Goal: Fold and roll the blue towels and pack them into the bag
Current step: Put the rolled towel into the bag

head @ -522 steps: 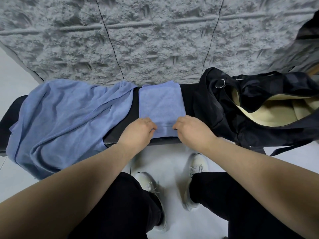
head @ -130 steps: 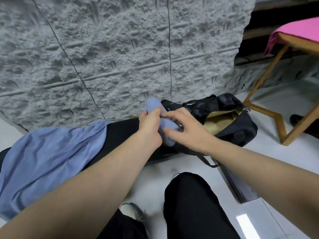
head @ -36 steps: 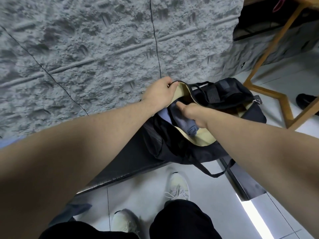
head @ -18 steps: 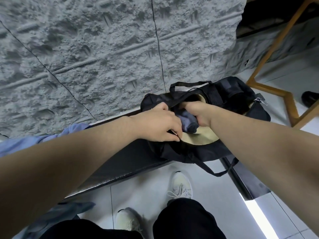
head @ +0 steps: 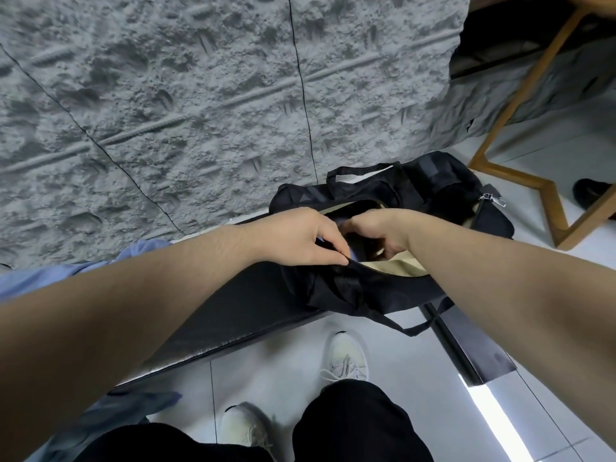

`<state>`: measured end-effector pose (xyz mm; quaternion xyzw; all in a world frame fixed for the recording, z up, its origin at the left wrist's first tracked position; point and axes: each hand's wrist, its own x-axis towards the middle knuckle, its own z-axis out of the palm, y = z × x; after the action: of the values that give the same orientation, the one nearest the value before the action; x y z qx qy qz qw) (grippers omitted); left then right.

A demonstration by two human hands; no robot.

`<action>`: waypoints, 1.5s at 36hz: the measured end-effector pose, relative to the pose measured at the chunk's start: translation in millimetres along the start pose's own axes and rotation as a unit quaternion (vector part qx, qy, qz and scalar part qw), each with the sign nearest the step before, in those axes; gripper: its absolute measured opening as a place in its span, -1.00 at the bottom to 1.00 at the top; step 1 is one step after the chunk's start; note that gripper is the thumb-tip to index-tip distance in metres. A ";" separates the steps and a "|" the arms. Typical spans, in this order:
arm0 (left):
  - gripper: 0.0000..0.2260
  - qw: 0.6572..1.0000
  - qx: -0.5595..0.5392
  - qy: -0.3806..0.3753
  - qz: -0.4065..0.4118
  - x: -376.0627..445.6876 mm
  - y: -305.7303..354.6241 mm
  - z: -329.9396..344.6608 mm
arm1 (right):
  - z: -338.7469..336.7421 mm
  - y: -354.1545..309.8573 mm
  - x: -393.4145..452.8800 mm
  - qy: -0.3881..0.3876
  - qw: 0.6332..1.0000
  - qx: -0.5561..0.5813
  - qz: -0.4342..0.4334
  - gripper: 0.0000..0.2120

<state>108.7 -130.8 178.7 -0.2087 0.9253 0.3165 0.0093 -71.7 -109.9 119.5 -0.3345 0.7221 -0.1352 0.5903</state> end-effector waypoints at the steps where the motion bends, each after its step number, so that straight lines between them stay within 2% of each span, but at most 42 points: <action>1: -0.88 1.000 0.006 0.003 -0.004 0.0 -0.8 0.6 | 0.2 0.6 -0.2 -0.007 1.000 0.006 -0.002 -0.78; 4: -0.80 0.999 0.023 0.026 -0.030 2.2 -1.2 2.0 | 1.7 3.1 0.7 -0.024 0.999 0.022 -0.006 -0.79; 8: -0.62 0.991 0.065 0.051 -0.102 9.4 0.8 -1.4 | 1.0 3.7 -5.7 0.028 0.999 -0.009 -0.040 -0.78; 12: -0.45 0.981 0.018 0.091 -0.173 23.1 -1.9 -1.3 | 1.5 5.3 -12.1 0.034 0.998 -0.042 -0.036 -0.84; 15: -0.39 0.971 0.022 0.123 -0.206 35.0 -7.8 -1.2 | 5.4 2.5 -11.1 0.035 0.997 -0.043 -0.052 -0.83; 21: -0.45 0.961 0.030 0.118 -0.248 43.4 -14.1 3.8 | 5.4 1.7 -19.4 0.038 0.996 -0.055 -0.064 -0.86; 27: -0.53 0.964 0.021 0.140 -0.225 42.9 -7.9 2.9 | -3.1 3.4 -32.2 0.076 0.993 -0.069 -0.049 -0.62; 31: -0.66 0.962 -0.020 0.165 -0.218 33.8 -4.2 -0.3 | -5.9 -0.7 -43.3 0.094 0.985 -0.141 -0.036 -0.70; 35: -0.78 0.962 -0.066 0.186 -0.187 20.6 2.6 0.7 | -4.2 -12.2 -66.3 0.126 0.962 -0.231 -0.067 -0.78; 39: -0.82 0.957 -0.089 0.212 -0.177 2.4 14.0 -1.4 | 2.7 -26.9 -90.2 0.164 0.931 -0.305 -0.111 -0.75; 46: -0.79 0.956 -0.112 0.213 -0.167 -47.9 24.9 -5.8 | 32.1 -43.9 -125.1 0.193 0.915 -0.294 -0.197 -0.69; 50: -0.83 0.959 -0.112 0.194 -0.170 -84.3 22.4 -4.9 | 57.6 -53.1 -138.9 0.193 0.897 -0.315 -0.243 -0.80; 54: -0.82 0.962 -0.098 0.171 -0.191 -124.4 14.8 -2.4 | 91.5 -64.5 -144.4 0.169 0.895 -0.318 -0.265 -0.87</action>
<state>216.8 -74.4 207.8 -0.4323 0.8205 0.3577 -0.1094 46.9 -46.5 243.3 -0.6554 0.6999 -0.1044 0.2640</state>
